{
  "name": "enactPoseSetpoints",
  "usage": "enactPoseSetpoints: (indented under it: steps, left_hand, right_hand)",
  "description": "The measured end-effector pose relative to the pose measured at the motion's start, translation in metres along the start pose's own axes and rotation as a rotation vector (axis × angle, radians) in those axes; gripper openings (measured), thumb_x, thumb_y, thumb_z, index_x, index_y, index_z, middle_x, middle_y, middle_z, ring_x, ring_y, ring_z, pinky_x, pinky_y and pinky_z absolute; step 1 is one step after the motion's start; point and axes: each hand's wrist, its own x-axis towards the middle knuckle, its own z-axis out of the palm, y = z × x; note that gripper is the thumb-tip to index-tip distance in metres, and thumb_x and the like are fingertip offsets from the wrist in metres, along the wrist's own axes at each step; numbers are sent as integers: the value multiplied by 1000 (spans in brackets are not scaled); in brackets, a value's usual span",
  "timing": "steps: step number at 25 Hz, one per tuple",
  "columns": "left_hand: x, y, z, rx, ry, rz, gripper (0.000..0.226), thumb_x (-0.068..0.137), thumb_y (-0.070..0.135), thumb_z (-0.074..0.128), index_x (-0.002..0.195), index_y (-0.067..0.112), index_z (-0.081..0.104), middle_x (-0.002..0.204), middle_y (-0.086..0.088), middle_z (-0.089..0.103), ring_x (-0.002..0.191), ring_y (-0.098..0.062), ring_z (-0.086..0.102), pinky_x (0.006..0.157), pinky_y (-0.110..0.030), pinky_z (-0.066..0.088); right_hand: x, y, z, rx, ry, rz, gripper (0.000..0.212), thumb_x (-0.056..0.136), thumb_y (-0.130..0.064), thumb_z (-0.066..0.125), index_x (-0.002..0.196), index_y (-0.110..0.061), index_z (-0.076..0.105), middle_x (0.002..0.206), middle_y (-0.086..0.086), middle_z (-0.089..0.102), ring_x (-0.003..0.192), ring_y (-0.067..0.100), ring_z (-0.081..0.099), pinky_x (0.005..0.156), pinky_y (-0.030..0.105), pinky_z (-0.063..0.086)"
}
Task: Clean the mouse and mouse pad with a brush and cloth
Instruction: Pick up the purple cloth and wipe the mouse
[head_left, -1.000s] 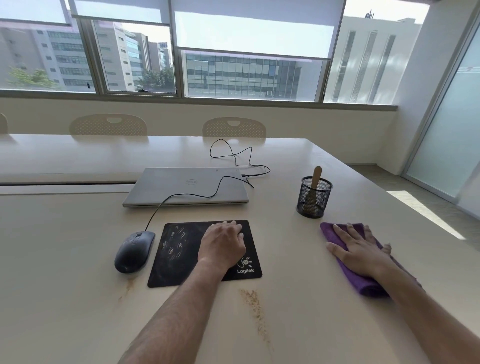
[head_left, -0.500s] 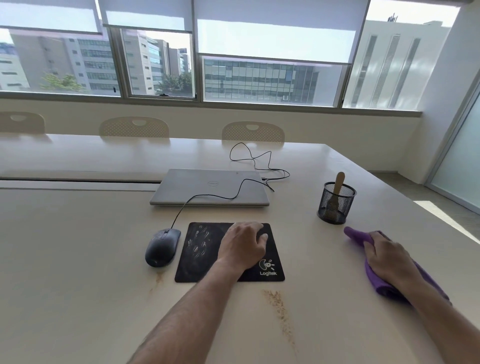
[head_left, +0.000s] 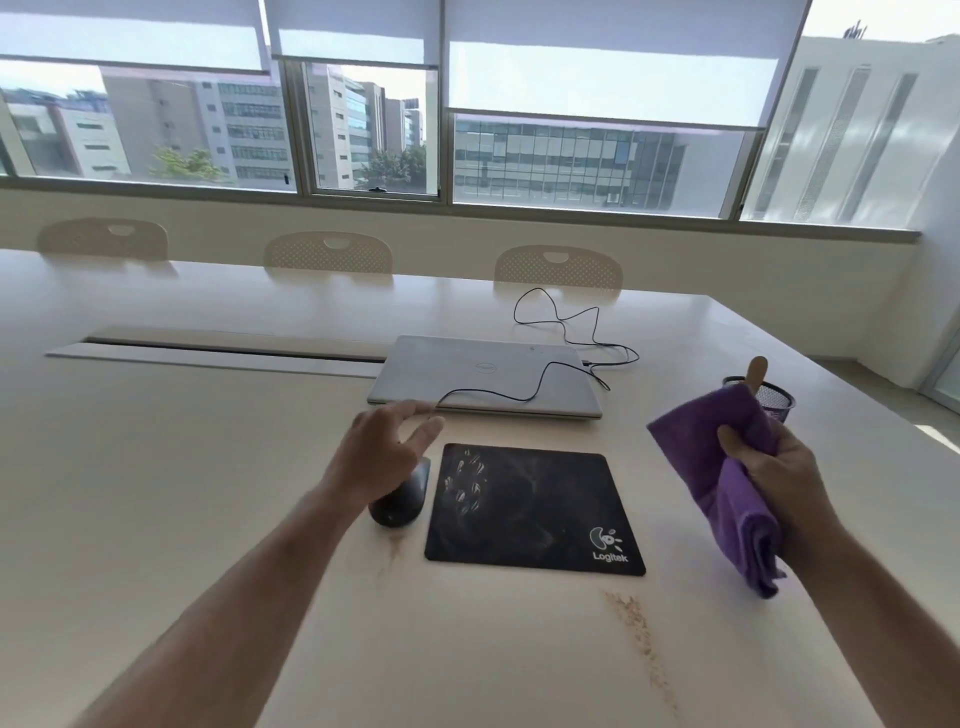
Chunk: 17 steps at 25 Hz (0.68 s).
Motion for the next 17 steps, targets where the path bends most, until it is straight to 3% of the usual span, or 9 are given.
enactPoseSetpoints:
  steps: [2,4,7,9,11,13,17]
  left_hand:
    - [-7,-30,-19,-45,-19,-54,54,85,63,61,122,24,69,121,6,70,116,-12,62,99,-29,44]
    - [-16,-52,-34,-79,-106,-63,86,72,84,52,134,25,59,130,8,63,122,-9,56,104,-31,42]
    - [-28,-68,-44,-88,-313,-66,120,57,91,60,154,30,24,144,12,49,133,-8,43,110,-32,33]
    - [-28,-72,-44,-52,-420,-47,139,51,87,71,157,34,-2,151,12,41,140,-10,33,113,-31,27]
    - [-27,-74,-41,-31,-467,-45,150,47,84,76,151,39,-22,153,13,38,142,-9,27,117,-34,24]
    - [-25,-75,-39,-38,-475,-46,154,46,82,79,145,44,-33,153,13,39,144,-10,25,120,-38,22]
    - [-21,-76,-40,-70,-495,-48,155,46,81,80,139,46,-40,152,13,41,145,-13,25,120,-39,22]
  right_hand:
    - [-1,-6,33,-13,-84,-48,19,95,-2,59,109,-12,67,80,3,67,62,14,63,49,20,55]
    - [-2,-10,66,-96,-201,-148,26,95,5,56,108,-13,69,77,-9,73,64,4,67,58,19,56]
    - [0,-10,114,-315,-372,-359,43,90,17,52,107,-17,73,89,-20,76,87,-2,70,80,16,52]
    - [1,-7,144,-508,-457,-513,61,82,19,51,107,-30,74,99,-19,76,99,0,69,91,21,51]
    - [-2,-2,173,-710,-543,-646,72,71,15,48,109,-40,73,100,-25,73,97,-8,66,90,17,48]
    - [-5,3,197,-786,-645,-717,69,69,17,48,112,-31,74,96,-30,69,91,-20,61,82,3,40]
    - [-8,19,236,-802,-857,-825,62,69,12,48,114,-23,72,107,-11,74,98,1,65,88,9,43]
